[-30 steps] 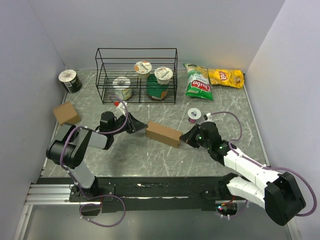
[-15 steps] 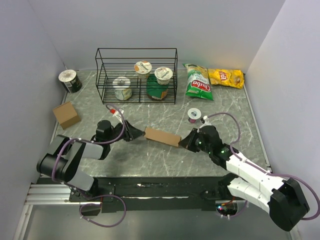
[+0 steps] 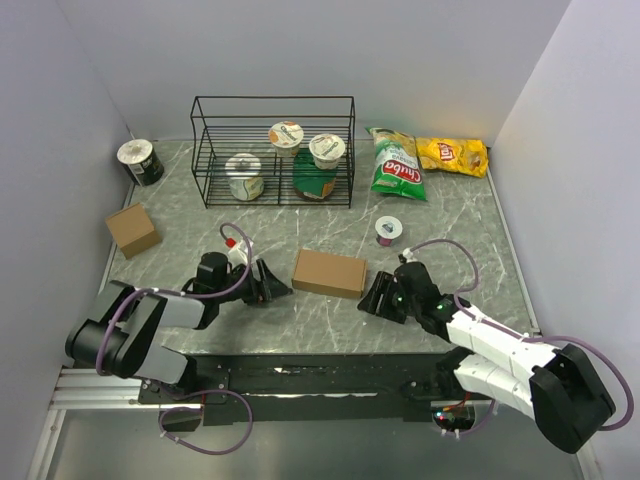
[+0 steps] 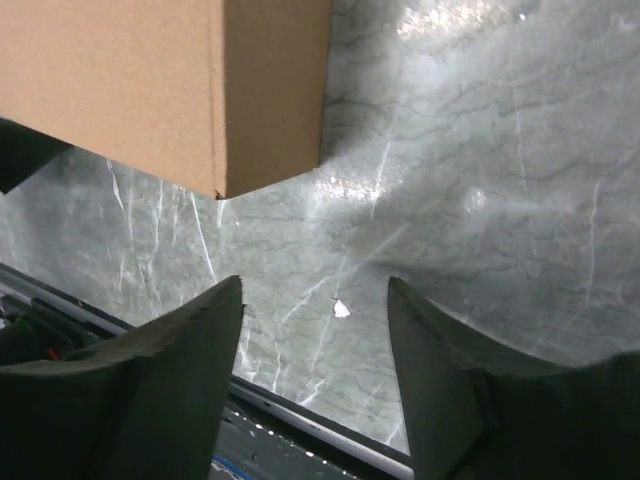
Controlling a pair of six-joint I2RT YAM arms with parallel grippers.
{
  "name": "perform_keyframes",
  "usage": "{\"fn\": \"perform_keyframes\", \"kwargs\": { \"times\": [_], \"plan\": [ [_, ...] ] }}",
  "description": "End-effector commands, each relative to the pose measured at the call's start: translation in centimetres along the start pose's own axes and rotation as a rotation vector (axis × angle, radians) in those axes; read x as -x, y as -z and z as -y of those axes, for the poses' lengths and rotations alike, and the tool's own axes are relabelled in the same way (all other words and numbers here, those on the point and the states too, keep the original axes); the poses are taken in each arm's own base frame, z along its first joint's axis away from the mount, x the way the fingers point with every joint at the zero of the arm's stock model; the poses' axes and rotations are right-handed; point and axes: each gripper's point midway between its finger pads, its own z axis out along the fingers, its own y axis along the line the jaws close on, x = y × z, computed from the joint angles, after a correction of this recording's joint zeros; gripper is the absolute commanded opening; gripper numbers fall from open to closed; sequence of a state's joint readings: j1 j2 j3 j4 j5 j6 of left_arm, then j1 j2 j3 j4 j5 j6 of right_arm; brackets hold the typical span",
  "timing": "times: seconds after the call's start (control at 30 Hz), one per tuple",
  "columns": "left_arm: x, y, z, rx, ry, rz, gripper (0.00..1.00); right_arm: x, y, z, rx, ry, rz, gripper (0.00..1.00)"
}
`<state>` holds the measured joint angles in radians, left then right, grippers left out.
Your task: Fold the paper box
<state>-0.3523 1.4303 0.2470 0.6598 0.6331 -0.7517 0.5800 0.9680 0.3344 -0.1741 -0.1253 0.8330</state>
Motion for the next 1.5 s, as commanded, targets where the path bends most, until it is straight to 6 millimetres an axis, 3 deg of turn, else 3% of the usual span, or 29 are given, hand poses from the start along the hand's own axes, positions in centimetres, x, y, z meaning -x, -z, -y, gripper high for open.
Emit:
{"fn": "perform_keyframes", "kwargs": {
  "times": [0.0, 0.2, 0.4, 0.53, 0.63, 0.77, 0.9, 1.1, 1.2, 1.3, 1.33, 1.4, 1.43, 1.47],
  "plan": [
    [-0.1, 0.0, -0.2, -0.008, -0.035, 0.008, 0.83, 1.7, -0.1, -1.8, 0.074, 0.056, 0.06, 0.68],
    [2.4, -1.5, 2.3, -0.14, -0.047, 0.045, 0.76, 3.3, -1.0, -2.8, 0.09, 0.089, 0.093, 0.68],
    [3.5, -2.4, 3.2, -0.205, -0.039, 0.061, 0.74, 6.4, -3.3, -5.3, 0.126, 0.177, 0.111, 0.65],
    [4.6, -2.8, 2.4, -0.144, -0.054, 0.071, 0.76, 8.3, -5.9, -8.0, 0.171, 0.237, 0.092, 0.63],
    [5.8, -2.3, 1.6, -0.077, -0.051, 0.108, 0.83, 9.8, -7.4, -9.7, 0.202, 0.263, 0.094, 0.61],
    [7.9, -0.1, -0.9, 0.06, -0.011, 0.201, 0.97, 10.8, -8.9, -12.0, 0.249, 0.288, 0.074, 0.59],
    [9.9, 2.1, -2.6, 0.162, -0.035, 0.265, 0.96, 11.3, -9.4, -13.3, 0.268, 0.297, 0.072, 0.6],
    [13.3, 3.8, -1.7, 0.218, -0.059, 0.343, 0.96, 11.1, -7.3, -12.7, 0.27, 0.316, 0.105, 0.71],
    [15.3, 5.4, -0.6, 0.254, -0.089, 0.4, 0.96, 11.7, -5.0, -12.3, 0.283, 0.325, 0.167, 0.75],
    [18.1, 8.1, 0.6, 0.294, -0.122, 0.505, 0.96, 14.0, -2.3, -11.0, 0.26, 0.341, 0.265, 0.81],
    [19.0, 9.4, 0.9, 0.301, -0.124, 0.552, 0.96, 15.8, -0.7, -10.5, 0.254, 0.337, 0.329, 0.82],
    [19.9, 10.9, 1.3, 0.308, -0.122, 0.594, 0.96, 17.3, 0.8, -8.9, 0.214, 0.339, 0.376, 0.84],
    [20.3, 11.9, 1.5, 0.319, -0.119, 0.61, 0.96, 19.1, 2.8, -8.1, 0.197, 0.326, 0.444, 0.84],
    [20.8, 12.3, 2.6, 0.305, -0.157, 0.613, 0.96, 19.6, 3.7, -7.4, 0.177, 0.324, 0.463, 0.86]
  ]
}}
